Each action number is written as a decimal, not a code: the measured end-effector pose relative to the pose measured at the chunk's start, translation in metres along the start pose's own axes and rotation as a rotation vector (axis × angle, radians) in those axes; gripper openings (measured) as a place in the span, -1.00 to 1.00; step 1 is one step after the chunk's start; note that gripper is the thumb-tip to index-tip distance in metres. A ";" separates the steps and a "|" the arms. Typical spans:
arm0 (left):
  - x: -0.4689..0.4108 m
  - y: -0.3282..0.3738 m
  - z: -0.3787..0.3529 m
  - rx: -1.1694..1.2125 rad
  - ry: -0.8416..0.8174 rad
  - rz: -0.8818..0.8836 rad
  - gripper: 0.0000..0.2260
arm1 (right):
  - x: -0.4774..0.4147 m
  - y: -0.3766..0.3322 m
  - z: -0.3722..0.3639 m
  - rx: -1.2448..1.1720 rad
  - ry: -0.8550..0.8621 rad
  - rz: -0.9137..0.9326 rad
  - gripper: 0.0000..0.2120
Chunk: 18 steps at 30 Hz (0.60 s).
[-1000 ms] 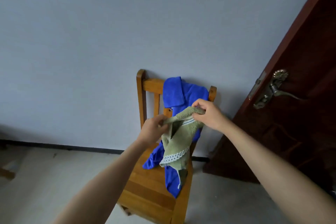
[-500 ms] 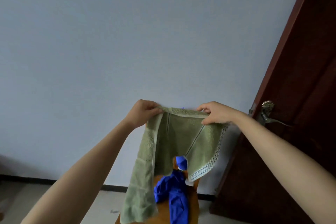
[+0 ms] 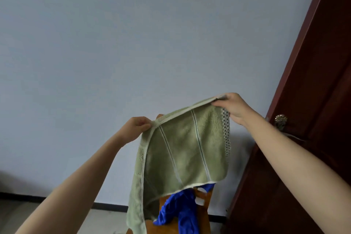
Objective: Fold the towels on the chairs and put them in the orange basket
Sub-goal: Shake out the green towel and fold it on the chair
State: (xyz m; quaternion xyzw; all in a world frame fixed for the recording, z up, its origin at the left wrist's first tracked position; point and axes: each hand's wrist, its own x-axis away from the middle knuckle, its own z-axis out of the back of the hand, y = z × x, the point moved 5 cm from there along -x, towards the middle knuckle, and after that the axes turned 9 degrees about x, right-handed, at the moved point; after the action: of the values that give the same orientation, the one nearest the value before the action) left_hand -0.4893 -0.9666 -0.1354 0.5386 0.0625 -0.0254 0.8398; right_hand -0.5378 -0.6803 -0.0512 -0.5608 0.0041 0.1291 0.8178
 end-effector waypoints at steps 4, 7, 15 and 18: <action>0.008 0.006 -0.016 -0.008 0.070 -0.020 -0.85 | -0.003 -0.023 -0.045 0.094 -0.205 0.043 -0.80; 0.020 0.025 -0.030 0.189 0.105 -0.111 -0.84 | -0.002 -0.027 -0.077 0.207 -0.270 0.037 -0.77; 0.036 0.055 -0.017 0.249 0.283 -0.274 -0.90 | 0.004 -0.020 -0.110 0.262 -0.385 0.017 -0.83; 0.034 0.058 -0.021 0.162 0.255 -0.318 -0.87 | 0.007 -0.015 -0.116 0.282 -0.413 0.005 -0.76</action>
State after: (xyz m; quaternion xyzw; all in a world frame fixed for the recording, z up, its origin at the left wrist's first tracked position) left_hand -0.4507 -0.9220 -0.0960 0.5864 0.2502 -0.0944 0.7646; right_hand -0.5114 -0.7903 -0.0815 -0.4027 -0.1439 0.2410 0.8712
